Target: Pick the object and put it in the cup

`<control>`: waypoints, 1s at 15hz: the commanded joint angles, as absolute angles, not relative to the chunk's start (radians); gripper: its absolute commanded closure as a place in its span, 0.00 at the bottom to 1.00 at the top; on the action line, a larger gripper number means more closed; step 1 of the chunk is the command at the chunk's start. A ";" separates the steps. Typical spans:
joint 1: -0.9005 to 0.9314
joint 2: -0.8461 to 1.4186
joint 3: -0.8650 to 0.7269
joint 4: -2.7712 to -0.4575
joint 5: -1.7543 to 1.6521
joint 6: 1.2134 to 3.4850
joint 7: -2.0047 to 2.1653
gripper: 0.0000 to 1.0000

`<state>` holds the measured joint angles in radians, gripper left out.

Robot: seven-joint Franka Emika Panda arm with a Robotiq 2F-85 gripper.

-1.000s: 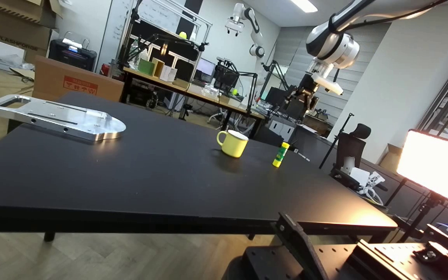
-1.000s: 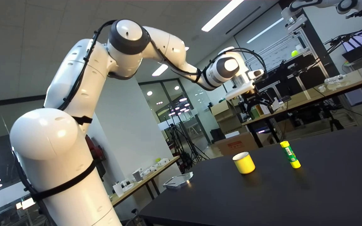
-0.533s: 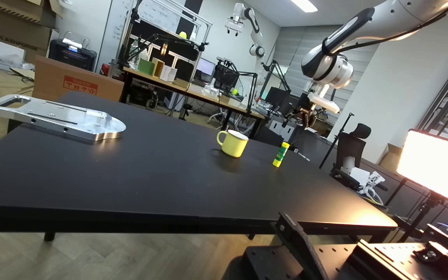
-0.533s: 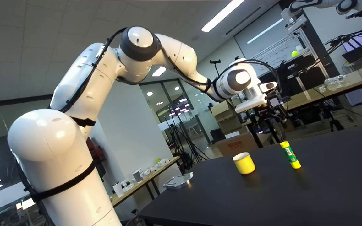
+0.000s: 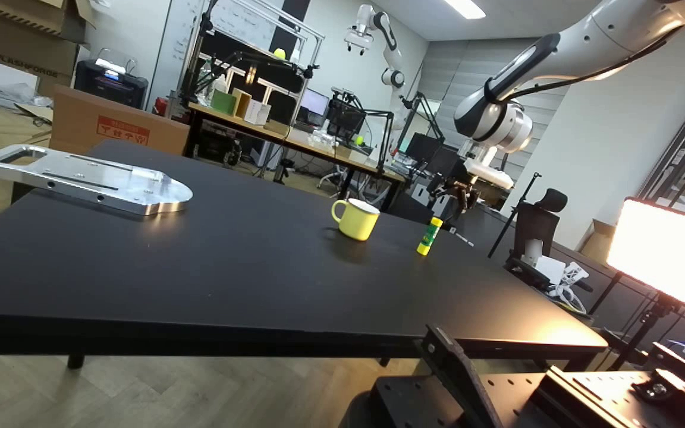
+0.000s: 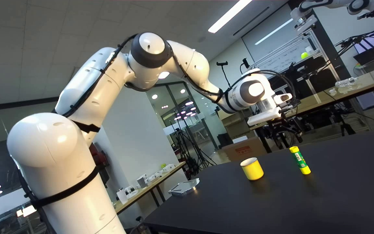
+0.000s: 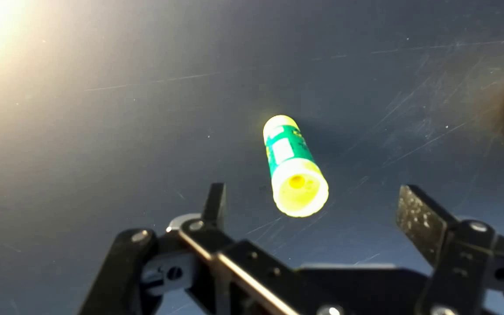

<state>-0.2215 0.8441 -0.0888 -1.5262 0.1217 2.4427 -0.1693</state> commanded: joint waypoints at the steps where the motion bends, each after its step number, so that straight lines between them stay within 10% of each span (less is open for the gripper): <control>1: -0.222 0.889 -0.085 -1.476 0.111 2.462 -0.109 0.00; 7: -0.212 0.940 -0.096 -1.458 0.098 2.515 -0.079 0.00; 15: -0.214 0.950 -0.096 -1.459 0.101 2.516 -0.063 0.67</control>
